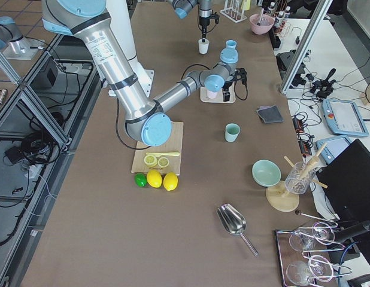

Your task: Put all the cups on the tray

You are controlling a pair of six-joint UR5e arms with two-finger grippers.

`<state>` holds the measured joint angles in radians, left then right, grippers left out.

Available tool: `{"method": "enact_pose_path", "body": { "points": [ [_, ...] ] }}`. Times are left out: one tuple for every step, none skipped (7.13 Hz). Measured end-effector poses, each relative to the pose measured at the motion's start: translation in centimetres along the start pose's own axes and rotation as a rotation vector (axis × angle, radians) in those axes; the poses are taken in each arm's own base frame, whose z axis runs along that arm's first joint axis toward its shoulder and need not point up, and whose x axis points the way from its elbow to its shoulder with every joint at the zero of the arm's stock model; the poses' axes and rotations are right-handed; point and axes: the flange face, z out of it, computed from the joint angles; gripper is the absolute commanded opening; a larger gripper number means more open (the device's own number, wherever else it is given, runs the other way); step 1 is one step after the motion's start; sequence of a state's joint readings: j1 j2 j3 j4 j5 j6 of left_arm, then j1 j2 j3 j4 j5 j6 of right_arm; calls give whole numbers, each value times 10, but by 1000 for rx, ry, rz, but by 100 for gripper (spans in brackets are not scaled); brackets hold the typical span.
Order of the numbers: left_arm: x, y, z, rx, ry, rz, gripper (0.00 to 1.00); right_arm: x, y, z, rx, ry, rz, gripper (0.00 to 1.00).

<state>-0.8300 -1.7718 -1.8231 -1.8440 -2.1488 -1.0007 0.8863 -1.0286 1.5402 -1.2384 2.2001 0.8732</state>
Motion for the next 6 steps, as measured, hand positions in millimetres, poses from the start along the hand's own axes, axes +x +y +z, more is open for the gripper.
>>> {"method": "enact_pose_path", "body": {
  "points": [
    [38, -15, -13, -4, 13, -25, 0, 43, -9, -10, 6, 27, -7, 100],
    [79, -30, -25, -3, 26, -69, 0, 85, -18, -23, 0, 39, -15, 100],
    [116, -43, -27, -4, 39, -112, 0, 120, -23, -32, -7, 48, -22, 100],
    [151, -55, -21, -9, 45, -142, 0, 152, -24, -34, -15, 66, -38, 100],
    [181, -62, -11, -8, 43, -157, 0, 181, -21, -31, -27, 90, -50, 98],
    [199, -59, 2, 0, 34, -151, 0, 201, -17, -24, -40, 111, -49, 94]
  ]
}}
